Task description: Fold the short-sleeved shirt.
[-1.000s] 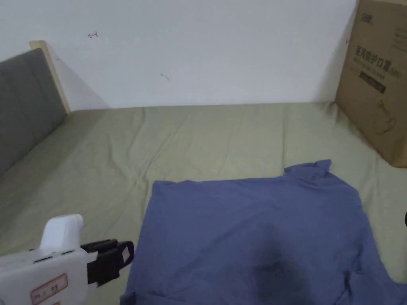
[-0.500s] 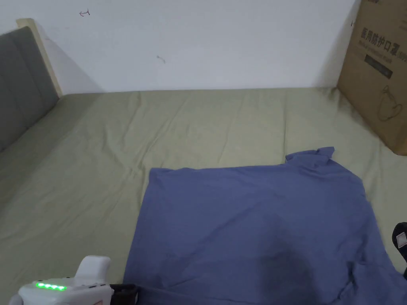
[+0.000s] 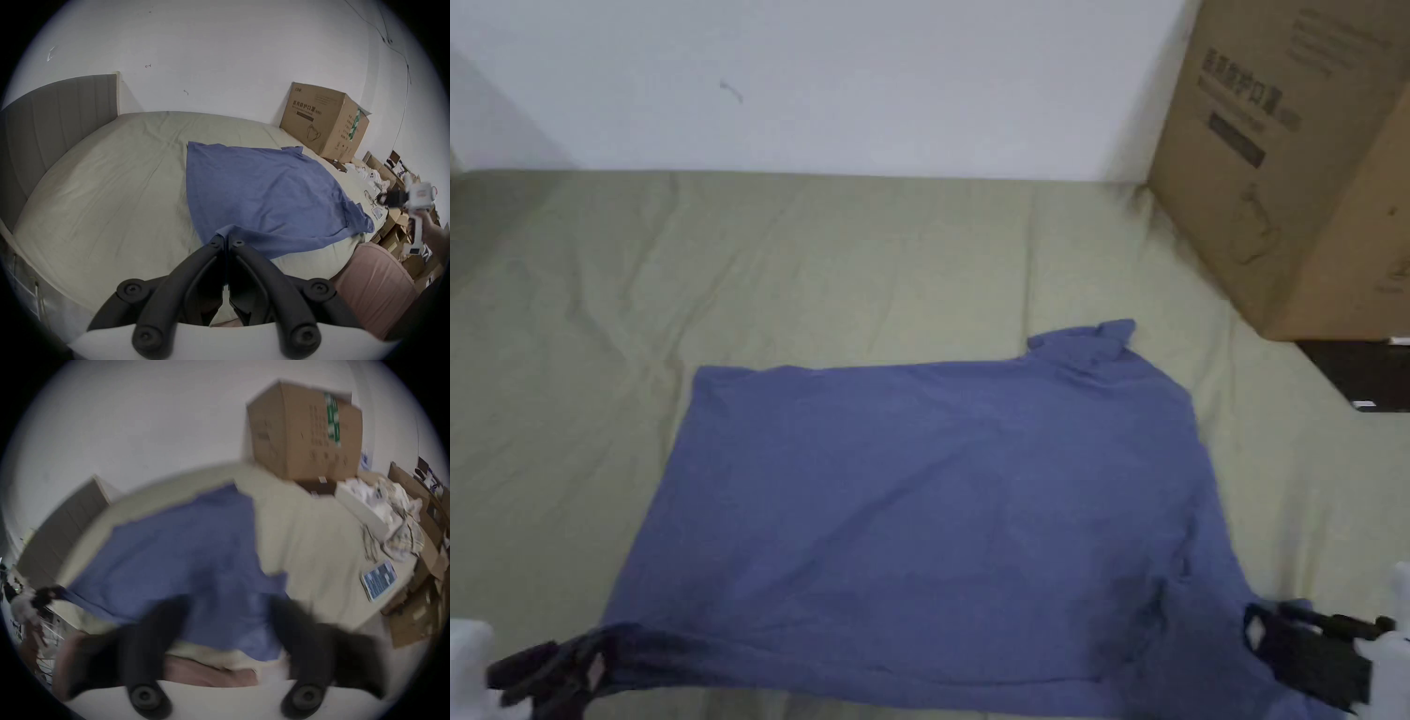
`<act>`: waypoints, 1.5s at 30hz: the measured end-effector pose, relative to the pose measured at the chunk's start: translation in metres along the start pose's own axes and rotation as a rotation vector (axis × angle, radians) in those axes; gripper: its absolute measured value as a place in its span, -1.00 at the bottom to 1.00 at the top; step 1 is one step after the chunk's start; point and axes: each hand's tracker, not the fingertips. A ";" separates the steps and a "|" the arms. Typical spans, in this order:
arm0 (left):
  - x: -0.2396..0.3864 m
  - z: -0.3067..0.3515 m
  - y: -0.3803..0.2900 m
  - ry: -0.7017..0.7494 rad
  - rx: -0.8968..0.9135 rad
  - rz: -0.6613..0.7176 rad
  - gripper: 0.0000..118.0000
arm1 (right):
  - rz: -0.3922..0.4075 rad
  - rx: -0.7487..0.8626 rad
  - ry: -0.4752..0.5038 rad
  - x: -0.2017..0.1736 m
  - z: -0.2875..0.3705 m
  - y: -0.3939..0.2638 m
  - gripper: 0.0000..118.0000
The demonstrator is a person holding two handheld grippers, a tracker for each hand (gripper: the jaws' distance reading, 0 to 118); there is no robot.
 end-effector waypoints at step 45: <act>-0.016 -0.133 0.112 0.112 -0.104 -0.058 -0.95 | -0.050 -0.396 -0.004 0.009 -0.139 0.180 -0.88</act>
